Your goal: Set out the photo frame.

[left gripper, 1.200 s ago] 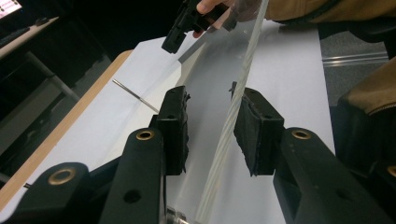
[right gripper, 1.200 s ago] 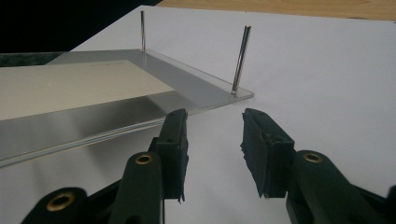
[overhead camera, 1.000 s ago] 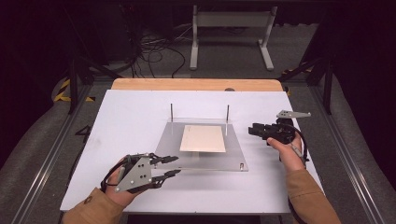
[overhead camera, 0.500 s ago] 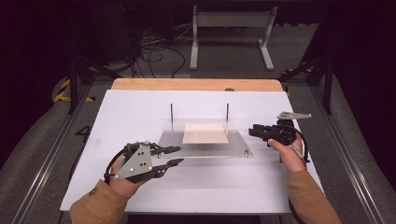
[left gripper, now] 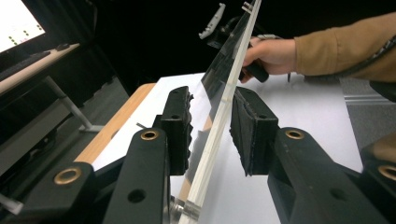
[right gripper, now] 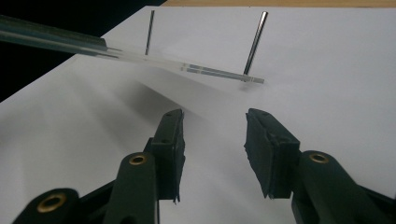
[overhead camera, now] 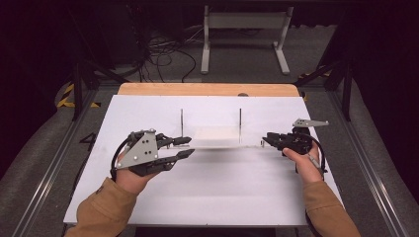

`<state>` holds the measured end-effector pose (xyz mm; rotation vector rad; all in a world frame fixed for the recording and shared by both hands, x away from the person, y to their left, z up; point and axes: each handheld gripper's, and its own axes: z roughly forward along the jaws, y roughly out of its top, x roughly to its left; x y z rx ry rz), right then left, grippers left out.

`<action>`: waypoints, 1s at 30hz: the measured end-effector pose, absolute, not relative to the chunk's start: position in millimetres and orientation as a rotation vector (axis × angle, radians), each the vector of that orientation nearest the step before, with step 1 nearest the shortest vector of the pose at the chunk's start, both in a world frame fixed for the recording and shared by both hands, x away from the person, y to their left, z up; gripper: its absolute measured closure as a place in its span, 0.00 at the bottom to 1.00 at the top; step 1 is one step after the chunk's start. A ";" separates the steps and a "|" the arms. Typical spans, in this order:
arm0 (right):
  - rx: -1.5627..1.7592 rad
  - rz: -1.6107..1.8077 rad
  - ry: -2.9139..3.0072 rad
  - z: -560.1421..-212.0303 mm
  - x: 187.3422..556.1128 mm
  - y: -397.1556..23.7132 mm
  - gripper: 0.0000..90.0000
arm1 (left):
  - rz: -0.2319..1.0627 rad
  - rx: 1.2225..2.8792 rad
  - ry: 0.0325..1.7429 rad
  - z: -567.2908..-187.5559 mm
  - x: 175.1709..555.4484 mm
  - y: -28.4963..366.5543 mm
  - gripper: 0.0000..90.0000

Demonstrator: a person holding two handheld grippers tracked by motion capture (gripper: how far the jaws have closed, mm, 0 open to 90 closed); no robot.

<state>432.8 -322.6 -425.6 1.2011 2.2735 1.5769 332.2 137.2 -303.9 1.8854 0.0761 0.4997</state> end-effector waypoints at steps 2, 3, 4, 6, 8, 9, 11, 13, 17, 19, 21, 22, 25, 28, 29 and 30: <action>1.199 1.575 2.277 -426.1 433.0 -322.5 0.63 | 0.504 1.870 0.072 -298.7 338.8 138.1 0.74; 1.206 1.574 2.279 -426.3 432.8 -322.2 0.63 | 0.507 1.862 0.083 -297.2 341.1 138.9 0.72; 1.202 1.574 2.281 -426.6 432.9 -322.1 0.63 | 0.501 1.848 0.093 -295.6 344.5 141.1 0.71; 1.202 1.577 2.285 -427.0 432.7 -321.4 0.63 | 0.476 1.811 0.111 -292.8 349.1 145.4 0.70; 1.197 1.579 2.289 -427.4 432.7 -320.8 0.63 | 0.455 1.777 0.137 -289.2 354.7 149.9 0.70; 1.195 1.579 2.289 -427.6 432.7 -320.6 0.63 | 0.462 1.771 0.141 -287.5 357.3 151.0 0.69; 1.194 1.579 2.292 -427.9 432.9 -319.9 0.63 | 0.475 1.764 0.149 -284.6 361.1 151.1 0.68; 1.193 1.577 2.297 -428.1 432.9 -319.1 0.63 | 0.490 1.751 0.160 -282.1 364.7 150.3 0.68; 1.188 1.580 2.299 -428.1 432.9 -318.0 0.63 | 0.504 1.724 0.177 -279.7 371.8 150.1 0.64; 1.189 1.582 2.300 -428.1 432.7 -317.7 0.63 | 0.515 1.713 0.179 -278.7 374.6 149.7 0.63; 1.189 1.584 2.301 -428.3 432.5 -317.4 0.62 | 0.528 1.706 0.183 -277.6 376.7 149.0 0.62; 1.189 1.584 2.302 -428.3 432.5 -317.4 0.62 | 0.542 1.702 0.195 -277.1 378.1 148.2 0.59; 1.184 1.587 2.302 -428.3 432.3 -317.7 0.62 | 0.522 1.672 0.228 -276.8 386.7 149.4 0.48; 1.185 1.588 2.300 -428.1 432.0 -318.2 0.62 | 0.537 1.677 0.244 -277.3 389.7 149.3 0.48; 1.186 1.589 2.299 -428.0 431.8 -318.7 0.62 | 0.564 1.708 0.258 -280.3 394.0 148.1 0.49; 1.191 1.589 2.300 -427.9 431.5 -318.8 0.62 | 0.564 1.719 0.262 -283.1 397.1 147.7 0.49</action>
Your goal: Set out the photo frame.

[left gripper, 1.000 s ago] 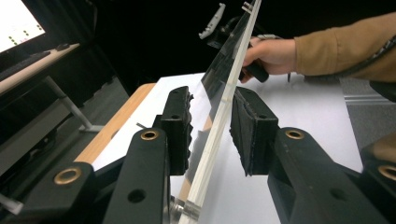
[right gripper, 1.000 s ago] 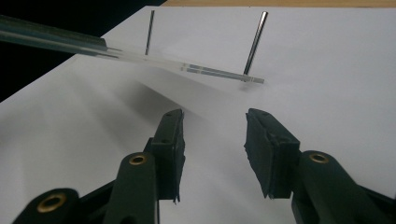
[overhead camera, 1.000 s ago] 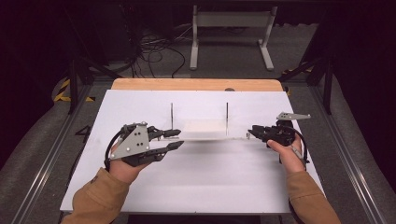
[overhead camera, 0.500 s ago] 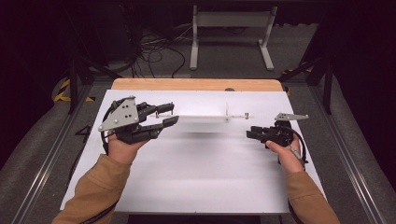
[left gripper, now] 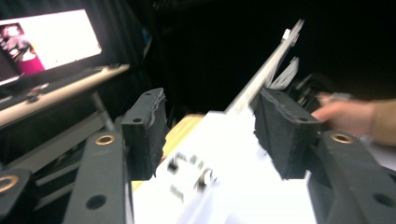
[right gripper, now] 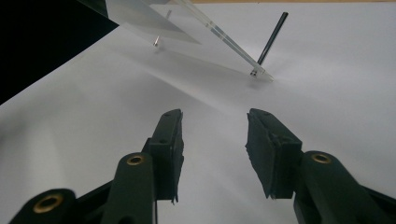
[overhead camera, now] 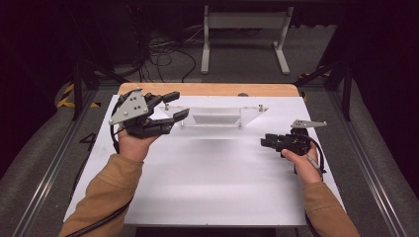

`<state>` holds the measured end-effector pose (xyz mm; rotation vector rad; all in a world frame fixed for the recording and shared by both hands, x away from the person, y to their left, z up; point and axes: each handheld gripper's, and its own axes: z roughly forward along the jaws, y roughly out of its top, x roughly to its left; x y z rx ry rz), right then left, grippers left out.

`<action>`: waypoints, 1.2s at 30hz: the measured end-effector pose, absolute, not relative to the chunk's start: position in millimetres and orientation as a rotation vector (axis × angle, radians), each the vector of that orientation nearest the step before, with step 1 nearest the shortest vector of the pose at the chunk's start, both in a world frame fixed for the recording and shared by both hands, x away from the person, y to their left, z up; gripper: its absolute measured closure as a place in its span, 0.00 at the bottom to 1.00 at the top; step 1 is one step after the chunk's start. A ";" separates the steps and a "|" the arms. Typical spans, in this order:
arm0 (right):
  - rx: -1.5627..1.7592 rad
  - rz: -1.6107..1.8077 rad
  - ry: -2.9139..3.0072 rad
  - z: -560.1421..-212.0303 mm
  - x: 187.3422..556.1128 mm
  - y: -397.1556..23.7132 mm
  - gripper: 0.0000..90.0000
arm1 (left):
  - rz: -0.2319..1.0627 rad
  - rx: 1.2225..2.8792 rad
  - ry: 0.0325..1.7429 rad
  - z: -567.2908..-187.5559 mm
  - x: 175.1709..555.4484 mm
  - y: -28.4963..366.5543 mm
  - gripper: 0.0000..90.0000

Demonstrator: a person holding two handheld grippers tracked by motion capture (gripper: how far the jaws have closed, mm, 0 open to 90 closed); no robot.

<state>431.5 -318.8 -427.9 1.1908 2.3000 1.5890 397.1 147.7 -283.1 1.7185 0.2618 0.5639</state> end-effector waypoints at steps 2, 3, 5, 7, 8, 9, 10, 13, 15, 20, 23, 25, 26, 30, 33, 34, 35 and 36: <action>1.185 1.590 2.297 -428.1 431.8 -319.0 0.62 | 0.543 1.724 0.279 -289.1 402.7 147.5 0.49; 1.186 1.590 2.296 -428.2 431.7 -319.3 0.62 | 0.538 1.727 0.287 -291.9 405.6 147.6 0.49; 1.193 1.591 2.297 -428.1 431.5 -319.6 0.62 | 0.522 1.724 0.309 -297.1 410.3 147.8 0.50; 1.194 1.592 2.297 -428.1 431.4 -319.6 0.62 | 0.506 1.716 0.322 -299.9 413.0 148.0 0.50; 1.180 1.595 2.293 -428.1 431.6 -319.3 0.61 | 0.493 1.713 0.326 -302.1 415.4 148.3 0.51; 1.180 1.600 2.293 -427.8 431.3 -319.0 0.61 | 0.482 1.708 0.339 -305.1 417.8 147.7 0.51; 1.177 1.600 2.292 -427.7 431.3 -318.9 0.60 | 0.478 1.712 0.344 -306.7 419.2 147.4 0.52; 1.161 1.595 2.289 -427.4 431.2 -318.2 0.60 | 0.470 1.735 0.363 -313.5 423.6 145.0 0.54; 1.131 1.586 2.303 -426.2 430.8 -316.9 0.64 | 0.459 1.737 0.375 -319.6 427.2 143.7 0.55; 0.982 1.520 2.262 -412.2 427.3 -307.1 0.65 | 0.427 1.736 0.382 -328.9 433.4 144.5 0.56; 0.819 1.507 2.201 -394.7 424.3 -292.3 0.61 | 0.406 1.726 0.398 -332.8 436.0 144.5 0.56; 0.742 1.482 2.188 -388.0 425.6 -283.3 0.56 | 0.401 1.726 0.398 -332.9 436.5 144.7 0.56; 0.717 1.464 2.186 -385.1 427.2 -278.9 0.55 | 0.401 1.726 0.398 -332.9 436.5 144.7 0.56; 0.653 1.438 2.172 -377.0 433.8 -267.0 0.54 | 0.386 1.715 0.401 -334.9 435.7 144.6 0.56; 0.594 1.421 2.162 -368.9 440.3 -255.1 0.54 | 0.391 1.707 0.388 -336.9 436.1 145.5 0.56; 0.565 1.425 2.158 -366.4 442.5 -251.4 0.54 | 0.395 1.697 0.385 -337.8 435.8 144.9 0.56; 0.542 1.426 2.161 -364.4 444.1 -248.8 0.56 | 0.400 1.699 0.379 -337.8 436.0 145.1 0.57; 0.525 1.426 2.163 -362.6 445.5 -246.0 0.58 | 0.403 1.702 0.375 -337.7 435.8 145.2 0.57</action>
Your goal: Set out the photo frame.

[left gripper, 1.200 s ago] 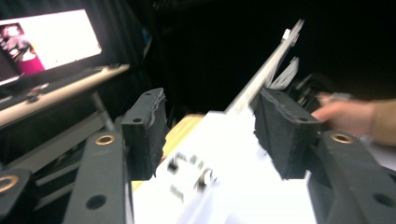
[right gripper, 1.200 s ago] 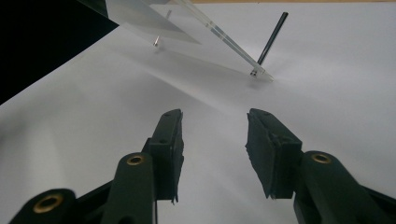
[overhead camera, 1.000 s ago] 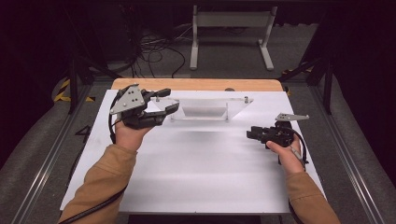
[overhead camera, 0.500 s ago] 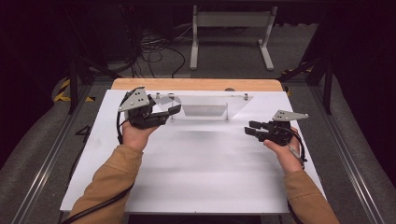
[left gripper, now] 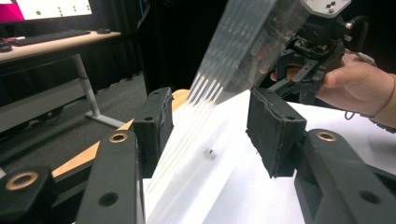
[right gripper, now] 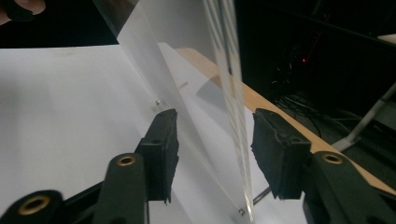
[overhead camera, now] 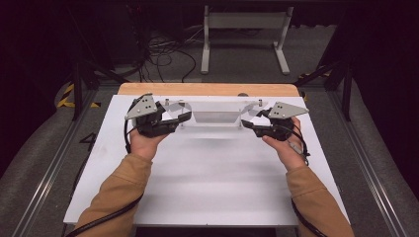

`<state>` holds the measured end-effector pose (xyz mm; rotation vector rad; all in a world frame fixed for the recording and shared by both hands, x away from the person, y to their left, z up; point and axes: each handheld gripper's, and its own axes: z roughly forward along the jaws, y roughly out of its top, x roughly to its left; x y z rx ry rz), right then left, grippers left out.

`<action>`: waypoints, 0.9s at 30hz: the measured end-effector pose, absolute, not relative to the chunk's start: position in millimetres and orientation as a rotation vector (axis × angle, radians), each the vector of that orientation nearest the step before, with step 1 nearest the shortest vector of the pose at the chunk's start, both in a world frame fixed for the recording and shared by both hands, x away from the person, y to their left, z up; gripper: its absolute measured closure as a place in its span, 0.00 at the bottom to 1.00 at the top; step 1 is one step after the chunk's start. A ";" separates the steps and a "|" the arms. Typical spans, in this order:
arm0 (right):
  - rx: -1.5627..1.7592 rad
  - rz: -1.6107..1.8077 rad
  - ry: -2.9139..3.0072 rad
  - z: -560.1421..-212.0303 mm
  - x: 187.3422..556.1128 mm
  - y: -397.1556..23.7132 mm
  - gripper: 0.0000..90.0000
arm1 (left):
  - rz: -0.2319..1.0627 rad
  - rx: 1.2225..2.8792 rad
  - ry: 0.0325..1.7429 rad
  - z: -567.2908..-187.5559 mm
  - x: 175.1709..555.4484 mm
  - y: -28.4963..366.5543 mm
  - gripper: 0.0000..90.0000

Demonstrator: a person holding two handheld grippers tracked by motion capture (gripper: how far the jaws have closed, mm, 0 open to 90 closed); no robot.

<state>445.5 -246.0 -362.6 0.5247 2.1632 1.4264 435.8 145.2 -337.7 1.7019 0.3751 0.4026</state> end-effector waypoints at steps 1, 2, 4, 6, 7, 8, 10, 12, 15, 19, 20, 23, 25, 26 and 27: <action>0.503 1.425 2.164 -361.1 446.2 -243.6 0.64 | 0.413 1.705 0.365 -337.5 435.9 145.2 0.57; 0.482 1.419 2.164 -359.7 446.3 -241.5 0.69 | 0.418 1.704 0.367 -337.4 435.3 144.8 0.58; 0.469 1.382 2.154 -357.7 446.6 -238.3 0.69 | 0.438 1.702 0.362 -336.9 435.4 144.4 0.59; 0.459 1.366 2.146 -357.4 446.0 -238.0 0.70 | 0.447 1.701 0.360 -336.4 435.8 143.7 0.59; 0.453 1.361 2.140 -357.7 445.5 -238.1 0.70 | 0.455 1.702 0.358 -336.1 435.5 143.1 0.59; 0.446 1.355 2.135 -358.0 445.0 -238.2 0.71 | 0.471 1.702 0.351 -335.4 435.7 142.5 0.59; 0.439 1.343 2.125 -357.6 444.6 -238.3 0.71 | 0.482 1.701 0.357 -333.3 435.7 140.5 0.59; 0.431 1.324 2.111 -356.8 444.9 -237.9 0.71 | 0.508 1.713 0.355 -329.7 434.9 138.9 0.60; 0.426 1.339 2.109 -353.8 445.3 -239.2 0.71 | 0.513 1.695 0.350 -322.4 434.6 139.1 0.62; 0.429 1.378 2.124 -348.6 442.7 -239.7 0.71 | 0.503 1.671 0.346 -314.9 433.8 140.5 0.62; 0.438 1.392 2.132 -347.4 441.0 -239.6 0.72 | 0.496 1.660 0.347 -311.9 433.0 141.0 0.62; 0.467 1.426 2.163 -343.9 436.1 -240.7 0.73 | 0.453 1.653 0.354 -304.7 428.6 142.6 0.62; 0.487 1.427 2.187 -340.6 432.0 -241.3 0.73 | 0.431 1.652 0.362 -302.8 427.2 143.5 0.63; 0.494 1.432 2.200 -338.4 429.4 -241.9 0.74 | 0.411 1.650 0.366 -302.1 427.2 144.5 0.63; 0.500 1.443 2.216 -336.2 426.7 -242.6 0.75 | 0.383 1.644 0.378 -301.9 427.3 145.7 0.63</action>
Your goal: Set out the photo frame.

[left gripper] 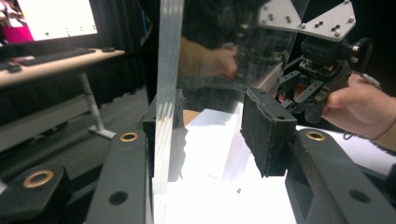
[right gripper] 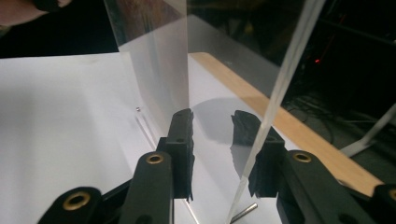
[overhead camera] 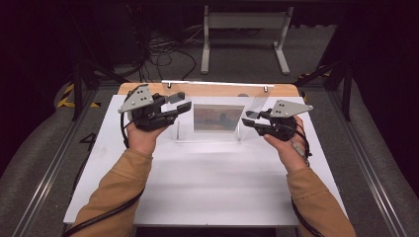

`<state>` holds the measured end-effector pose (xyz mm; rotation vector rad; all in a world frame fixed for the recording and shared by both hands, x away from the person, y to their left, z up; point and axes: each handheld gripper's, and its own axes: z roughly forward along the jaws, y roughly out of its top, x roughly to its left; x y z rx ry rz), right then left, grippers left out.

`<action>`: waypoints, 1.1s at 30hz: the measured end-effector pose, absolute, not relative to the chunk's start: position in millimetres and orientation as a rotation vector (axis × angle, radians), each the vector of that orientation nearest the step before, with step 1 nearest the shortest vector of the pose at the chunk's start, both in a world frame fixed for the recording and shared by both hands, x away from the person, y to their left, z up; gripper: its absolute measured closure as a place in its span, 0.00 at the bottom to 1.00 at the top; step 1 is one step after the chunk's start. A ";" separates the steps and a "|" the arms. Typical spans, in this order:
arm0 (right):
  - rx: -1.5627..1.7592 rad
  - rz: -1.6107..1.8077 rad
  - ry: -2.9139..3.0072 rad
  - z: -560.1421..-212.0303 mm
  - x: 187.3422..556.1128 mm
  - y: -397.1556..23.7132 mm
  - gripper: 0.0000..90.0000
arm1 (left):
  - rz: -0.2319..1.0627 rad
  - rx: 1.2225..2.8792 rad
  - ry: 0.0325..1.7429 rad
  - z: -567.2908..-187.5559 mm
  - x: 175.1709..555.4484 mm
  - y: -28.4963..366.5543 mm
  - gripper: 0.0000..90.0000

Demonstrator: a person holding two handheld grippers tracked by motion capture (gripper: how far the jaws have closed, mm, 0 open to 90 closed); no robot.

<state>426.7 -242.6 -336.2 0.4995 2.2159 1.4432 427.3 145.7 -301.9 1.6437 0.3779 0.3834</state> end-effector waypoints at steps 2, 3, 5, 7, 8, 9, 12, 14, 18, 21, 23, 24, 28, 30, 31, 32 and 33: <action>0.520 1.456 2.248 -331.6 420.4 -243.6 0.76 | 0.329 1.628 0.398 -302.4 428.3 147.7 0.63; 0.526 1.463 2.266 -329.3 417.7 -244.2 0.77 | 0.304 1.622 0.409 -302.8 428.4 148.5 0.63; 0.541 1.484 2.300 -325.5 412.9 -246.4 0.78 | 0.272 1.626 0.429 -303.2 428.4 149.1 0.63; 0.562 1.502 2.325 -323.1 410.0 -249.0 0.79 | 0.252 1.635 0.448 -304.3 429.0 149.8 0.63; 0.571 1.509 2.335 -322.5 409.2 -250.1 0.79 | 0.238 1.624 0.454 -304.6 429.4 150.7 0.64; 0.577 1.515 2.341 -322.3 408.9 -250.6 0.79 | 0.228 1.621 0.465 -304.0 429.2 151.1 0.64; 0.591 1.516 2.348 -322.1 409.2 -250.6 0.79 | 0.231 1.627 0.467 -302.8 430.6 150.9 0.64; 0.598 1.522 2.353 -322.7 410.8 -251.3 0.79 | 0.222 1.624 0.476 -302.6 430.6 149.4 0.64; 0.618 1.537 2.360 -325.5 416.0 -254.4 0.78 | 0.231 1.630 0.488 -301.4 432.6 145.9 0.65; 0.637 1.559 2.353 -327.2 421.5 -256.0 0.77 | 0.222 1.623 0.509 -301.6 436.1 145.0 0.65; 0.644 1.556 2.349 -327.0 424.4 -255.3 0.77 | 0.222 1.618 0.520 -301.9 438.9 145.0 0.65; 0.649 1.557 2.348 -327.1 426.4 -255.2 0.76 | 0.216 1.615 0.529 -301.9 439.6 144.5 0.66; 0.660 1.567 2.346 -328.0 431.4 -255.6 0.76 | 0.213 1.612 0.541 -302.3 444.2 144.0 0.66; 0.671 1.572 2.346 -328.5 433.9 -255.7 0.75 | 0.212 1.613 0.548 -302.4 447.7 143.7 0.66; 0.673 1.575 2.342 -328.9 435.3 -255.8 0.75 | 0.215 1.611 0.553 -302.7 449.8 143.3 0.66; 0.677 1.578 2.338 -329.4 436.8 -255.7 0.75 | 0.214 1.608 0.558 -303.1 451.6 143.1 0.66; 0.680 1.582 2.337 -329.8 438.3 -255.8 0.75 | 0.213 1.609 0.560 -303.3 452.7 143.1 0.66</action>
